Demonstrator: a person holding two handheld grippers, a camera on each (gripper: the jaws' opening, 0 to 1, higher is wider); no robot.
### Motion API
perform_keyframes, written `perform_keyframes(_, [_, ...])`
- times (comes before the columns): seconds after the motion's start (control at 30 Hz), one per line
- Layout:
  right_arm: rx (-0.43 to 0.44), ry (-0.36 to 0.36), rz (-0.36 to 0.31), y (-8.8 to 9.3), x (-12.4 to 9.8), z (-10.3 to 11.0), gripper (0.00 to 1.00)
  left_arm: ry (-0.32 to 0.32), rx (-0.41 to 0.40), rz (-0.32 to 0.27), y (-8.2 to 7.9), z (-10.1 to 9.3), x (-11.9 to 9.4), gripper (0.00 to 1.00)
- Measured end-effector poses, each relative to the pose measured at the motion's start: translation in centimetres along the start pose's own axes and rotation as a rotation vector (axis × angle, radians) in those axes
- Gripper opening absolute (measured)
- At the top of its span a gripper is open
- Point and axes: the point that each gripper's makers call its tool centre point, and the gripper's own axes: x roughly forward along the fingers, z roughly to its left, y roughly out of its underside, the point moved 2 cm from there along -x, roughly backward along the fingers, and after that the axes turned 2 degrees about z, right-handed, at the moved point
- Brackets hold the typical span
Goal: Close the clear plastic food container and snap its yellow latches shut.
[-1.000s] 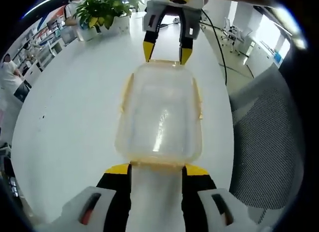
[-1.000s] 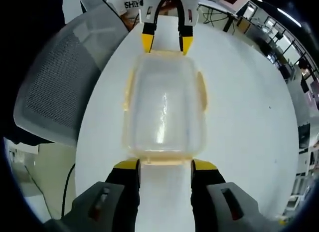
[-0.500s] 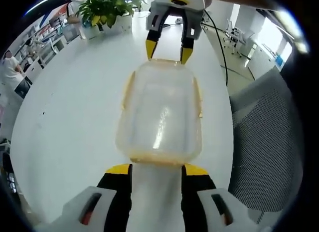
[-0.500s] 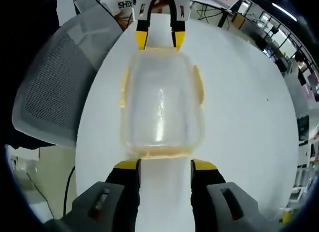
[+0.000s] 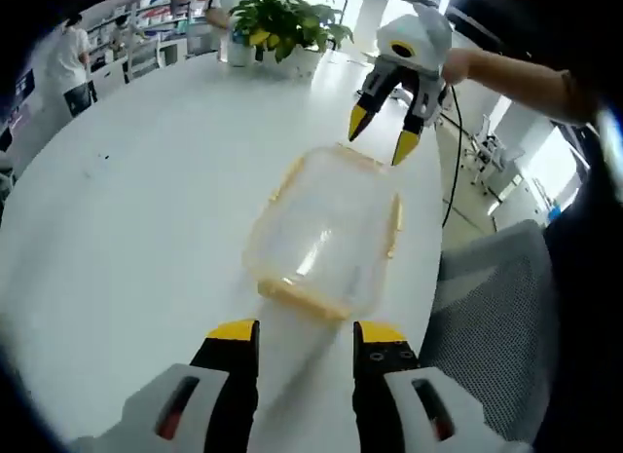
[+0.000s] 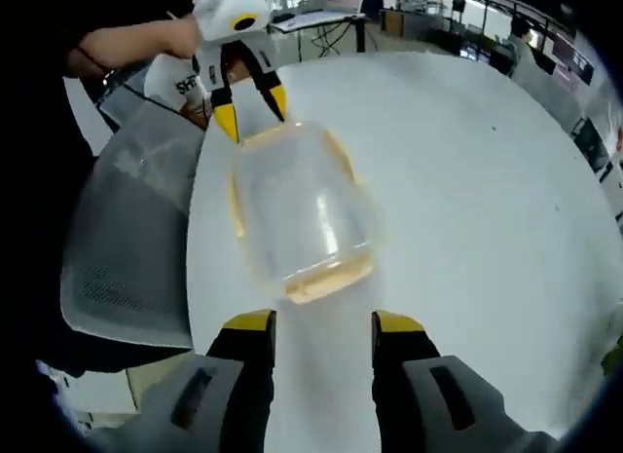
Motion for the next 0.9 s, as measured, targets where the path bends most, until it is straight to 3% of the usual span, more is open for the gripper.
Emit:
perform_keyframes(0.13, [0.143,-0.015,-0.106,-1.0,-0.4,0.2,0.37,0.035,-0.178,-0.093,-0.3,0.0,-0.3,0.31])
perform_keyframes(0.37, [0.194,0.025,-0.119,-1.9,-0.2,0.2,0.37,0.035,-0.36,-0.137,0.0,0.1,-0.3,0.3])
perform_keyframes(0.5, [0.235,0.055,-0.154,-2.5,0.1,0.0,0.36,0.028,-0.511,-0.153,0.6,0.3,0.1,0.29])
perform_keyframes(0.63, [0.275,0.086,-0.148,-2.0,0.7,0.0,0.33,0.0,-0.529,-0.173,0.3,0.4,0.2,0.28])
perform_keyframes(0.8, [0.327,0.07,-0.154,-1.4,1.1,0.4,0.32,-0.005,-0.536,-0.203,-0.4,0.2,0.5,0.26])
perform_keyframes(0.9, [0.327,0.074,-0.146,-1.1,1.2,0.3,0.3,-0.009,-0.535,-0.186,-0.2,0.0,0.8,0.24])
